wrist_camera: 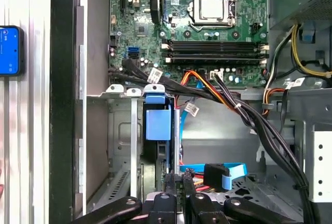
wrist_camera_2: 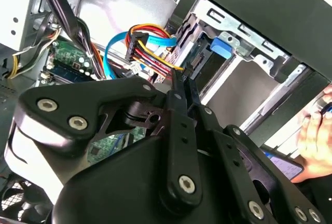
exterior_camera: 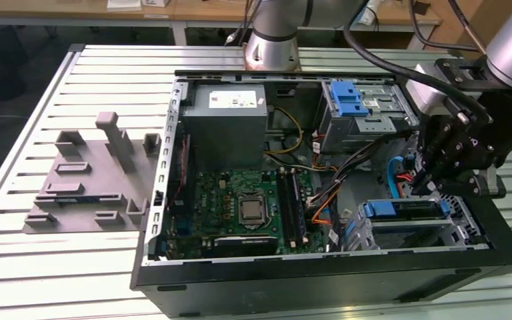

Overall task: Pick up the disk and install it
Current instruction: 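Insert the first disk wire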

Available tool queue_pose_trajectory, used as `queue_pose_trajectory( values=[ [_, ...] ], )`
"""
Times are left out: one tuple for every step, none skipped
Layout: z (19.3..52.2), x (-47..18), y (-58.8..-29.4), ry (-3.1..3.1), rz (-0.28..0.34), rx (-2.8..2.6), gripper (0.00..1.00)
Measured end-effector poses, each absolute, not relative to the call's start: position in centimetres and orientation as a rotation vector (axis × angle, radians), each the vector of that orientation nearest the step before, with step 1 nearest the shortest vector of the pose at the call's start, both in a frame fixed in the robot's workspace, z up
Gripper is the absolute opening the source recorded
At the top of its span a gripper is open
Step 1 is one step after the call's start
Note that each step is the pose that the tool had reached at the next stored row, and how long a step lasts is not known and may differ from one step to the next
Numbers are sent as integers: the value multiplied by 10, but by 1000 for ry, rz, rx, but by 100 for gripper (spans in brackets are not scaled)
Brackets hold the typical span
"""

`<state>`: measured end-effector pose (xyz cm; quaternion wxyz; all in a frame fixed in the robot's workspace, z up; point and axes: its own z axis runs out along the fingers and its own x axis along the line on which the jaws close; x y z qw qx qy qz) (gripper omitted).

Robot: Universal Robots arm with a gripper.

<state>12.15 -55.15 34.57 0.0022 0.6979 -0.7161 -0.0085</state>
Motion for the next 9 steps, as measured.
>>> queue_pose_trajectory(
  values=[
    [345,122,-551,-2254,-27,2183,16],
    [345,122,-551,-2267,-27,2169,16],
    [344,122,-552,-2284,-27,2151,16],
    [344,122,-551,-2297,-27,2137,16],
    [343,122,-552,-2305,-27,2128,16],
    [343,122,-552,-2308,-27,2125,16],
    [342,123,-553,-2309,-26,2125,16],
    [341,124,-553,-2309,-27,2125,16],
    [340,125,-553,-2309,-27,2125,16]
  ],
)
